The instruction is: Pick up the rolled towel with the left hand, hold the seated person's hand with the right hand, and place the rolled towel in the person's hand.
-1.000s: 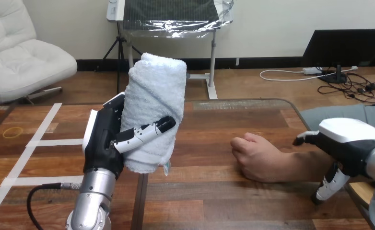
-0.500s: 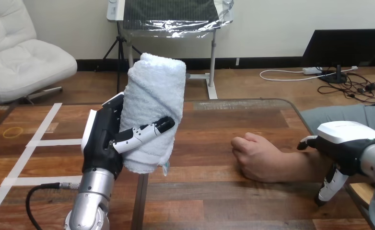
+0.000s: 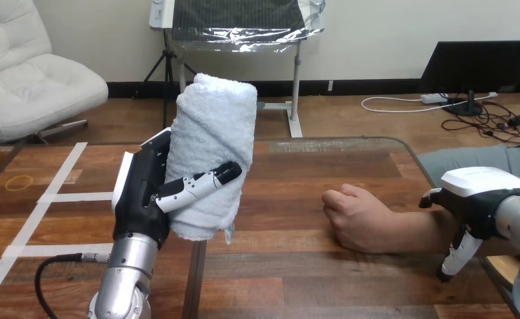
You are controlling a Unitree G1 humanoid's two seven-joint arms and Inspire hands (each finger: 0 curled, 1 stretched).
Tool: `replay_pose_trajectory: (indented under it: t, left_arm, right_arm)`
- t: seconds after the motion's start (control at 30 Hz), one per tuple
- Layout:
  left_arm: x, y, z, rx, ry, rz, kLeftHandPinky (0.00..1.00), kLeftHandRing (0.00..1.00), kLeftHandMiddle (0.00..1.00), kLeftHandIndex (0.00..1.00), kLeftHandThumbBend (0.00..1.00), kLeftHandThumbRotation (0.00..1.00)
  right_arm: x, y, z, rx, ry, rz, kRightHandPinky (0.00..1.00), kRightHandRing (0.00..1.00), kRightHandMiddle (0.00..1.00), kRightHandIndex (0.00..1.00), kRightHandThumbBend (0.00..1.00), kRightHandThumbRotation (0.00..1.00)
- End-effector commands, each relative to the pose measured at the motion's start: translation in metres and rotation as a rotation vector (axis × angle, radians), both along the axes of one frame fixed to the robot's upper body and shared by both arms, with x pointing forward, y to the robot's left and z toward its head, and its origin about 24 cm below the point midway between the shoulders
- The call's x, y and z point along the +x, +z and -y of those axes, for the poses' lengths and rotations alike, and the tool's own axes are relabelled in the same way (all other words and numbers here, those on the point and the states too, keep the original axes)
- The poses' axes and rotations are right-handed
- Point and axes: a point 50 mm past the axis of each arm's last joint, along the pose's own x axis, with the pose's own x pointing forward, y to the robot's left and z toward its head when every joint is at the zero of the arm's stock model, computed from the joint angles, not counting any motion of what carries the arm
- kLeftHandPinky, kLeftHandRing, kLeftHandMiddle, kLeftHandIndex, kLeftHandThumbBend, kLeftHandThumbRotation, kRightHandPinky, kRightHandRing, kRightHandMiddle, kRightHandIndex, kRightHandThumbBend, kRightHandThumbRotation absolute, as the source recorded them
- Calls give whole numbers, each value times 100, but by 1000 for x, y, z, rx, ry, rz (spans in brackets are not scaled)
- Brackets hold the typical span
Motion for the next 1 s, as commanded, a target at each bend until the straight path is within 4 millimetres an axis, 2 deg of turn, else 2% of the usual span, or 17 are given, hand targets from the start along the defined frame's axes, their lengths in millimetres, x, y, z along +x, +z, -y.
replay_pose_trajectory:
  t: [0.0,0.47,0.87,0.97]
  left_arm:
    - [16,35,3,-3,-10,136,41,41,44,50,71,0]
    - [15,35,2,7,-15,141,41,41,44,50,70,0]
    - [16,34,2,15,-14,133,41,41,44,50,70,0]
    - [16,33,1,14,-14,126,41,42,44,50,71,0]
  right_arm:
    - [14,12,-3,-25,0,55,91,93,94,90,76,20]
    - [19,0,-5,-43,30,44,88,91,93,89,74,23]
    - [23,-12,-7,-50,26,9,82,88,90,87,70,25]
    - [24,-13,-8,-44,33,6,77,85,89,86,69,24]
